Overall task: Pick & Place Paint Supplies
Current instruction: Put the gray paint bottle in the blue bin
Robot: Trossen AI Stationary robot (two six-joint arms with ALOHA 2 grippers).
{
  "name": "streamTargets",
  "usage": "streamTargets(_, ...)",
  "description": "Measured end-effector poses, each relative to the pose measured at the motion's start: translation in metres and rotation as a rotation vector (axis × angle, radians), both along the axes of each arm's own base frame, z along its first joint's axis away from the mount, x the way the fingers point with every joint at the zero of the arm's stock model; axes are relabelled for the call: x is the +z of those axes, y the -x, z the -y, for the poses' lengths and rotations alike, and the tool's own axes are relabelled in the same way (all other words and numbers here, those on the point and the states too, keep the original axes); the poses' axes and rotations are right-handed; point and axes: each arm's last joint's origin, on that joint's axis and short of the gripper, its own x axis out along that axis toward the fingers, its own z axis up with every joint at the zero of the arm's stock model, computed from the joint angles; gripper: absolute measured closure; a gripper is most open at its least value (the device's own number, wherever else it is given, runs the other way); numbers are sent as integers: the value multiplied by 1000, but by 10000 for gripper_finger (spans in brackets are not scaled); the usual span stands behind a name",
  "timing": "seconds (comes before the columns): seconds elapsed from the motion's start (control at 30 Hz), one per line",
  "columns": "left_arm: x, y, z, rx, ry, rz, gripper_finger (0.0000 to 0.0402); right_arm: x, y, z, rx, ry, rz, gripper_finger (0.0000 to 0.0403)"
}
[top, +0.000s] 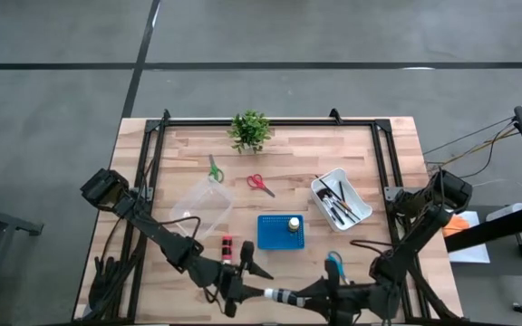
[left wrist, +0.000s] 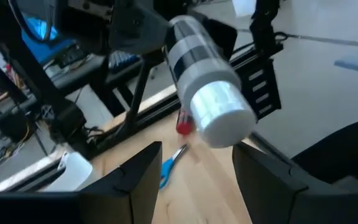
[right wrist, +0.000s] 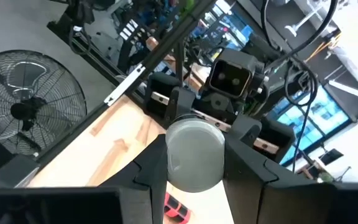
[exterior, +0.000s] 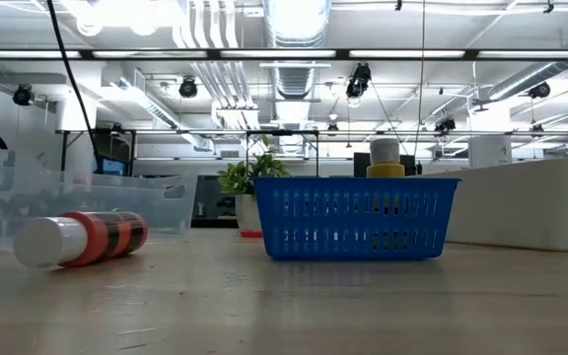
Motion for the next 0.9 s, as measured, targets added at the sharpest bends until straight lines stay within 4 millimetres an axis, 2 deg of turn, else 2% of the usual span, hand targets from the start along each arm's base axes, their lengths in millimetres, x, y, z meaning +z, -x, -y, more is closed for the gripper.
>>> streamTargets(0.4, 11, -1, 4, -115, 66, 92, 201, 4, 0, 1, -10, 37, 31, 291)
streamTargets(0.9, 10, -4, -1, -100, 107, 69, 201, 4, -1, 1, -18, 42, 32, 291)
